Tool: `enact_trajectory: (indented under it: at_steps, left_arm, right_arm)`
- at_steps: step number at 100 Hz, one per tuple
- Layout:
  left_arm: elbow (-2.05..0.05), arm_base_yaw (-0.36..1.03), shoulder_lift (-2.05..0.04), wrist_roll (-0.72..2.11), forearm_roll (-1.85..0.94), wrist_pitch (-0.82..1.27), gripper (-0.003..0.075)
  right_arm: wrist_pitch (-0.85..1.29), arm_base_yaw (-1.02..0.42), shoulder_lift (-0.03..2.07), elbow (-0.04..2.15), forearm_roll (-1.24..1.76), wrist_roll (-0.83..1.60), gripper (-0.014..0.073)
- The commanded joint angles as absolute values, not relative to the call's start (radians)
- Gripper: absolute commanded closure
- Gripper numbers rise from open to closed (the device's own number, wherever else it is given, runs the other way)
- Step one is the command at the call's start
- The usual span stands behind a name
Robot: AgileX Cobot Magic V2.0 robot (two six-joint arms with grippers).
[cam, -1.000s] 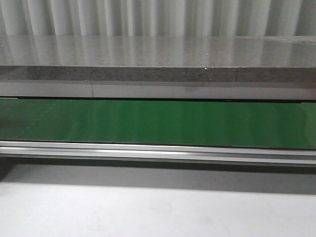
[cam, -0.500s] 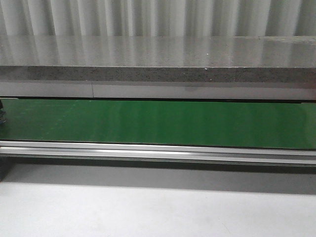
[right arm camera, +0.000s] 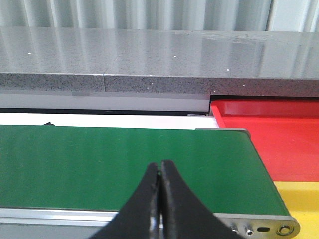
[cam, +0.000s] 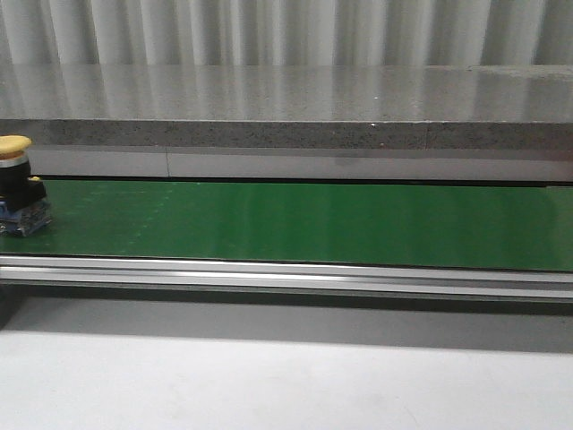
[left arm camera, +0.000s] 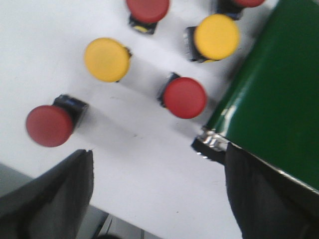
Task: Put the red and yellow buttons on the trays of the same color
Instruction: 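Grasp a red mushroom button from the cluster with the left gripper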
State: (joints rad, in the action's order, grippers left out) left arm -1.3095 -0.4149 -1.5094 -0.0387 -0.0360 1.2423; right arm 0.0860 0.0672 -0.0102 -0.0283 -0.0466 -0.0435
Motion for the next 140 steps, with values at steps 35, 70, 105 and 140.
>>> enact_trajectory:
  at_steps: [35,70,105,140]
  left_arm:
    - [-1.191,-0.606,-1.497,-0.050,0.000,1.253,0.0195]
    - [-1.191,-0.625,-1.612,-0.074,0.035,1.176,0.0195]
    - [-1.193,-0.625,-1.732,-0.076,0.023,1.069,0.0196]
    - [-1.193,-0.625,-1.772,-0.076,0.020,0.999,0.0335]
  right_arm:
    - [0.011,0.069,-0.025,-0.008,-0.060,-0.039,0.0658]
    - [0.011,0.069,-0.025,-0.008,-0.060,-0.039,0.0658]
    - [0.011,0.069,-0.025,-0.008,-0.060,-0.039,0.0658]
    - [0.011,0.069,-0.025,-0.008,-0.060,-0.039,0.0658]
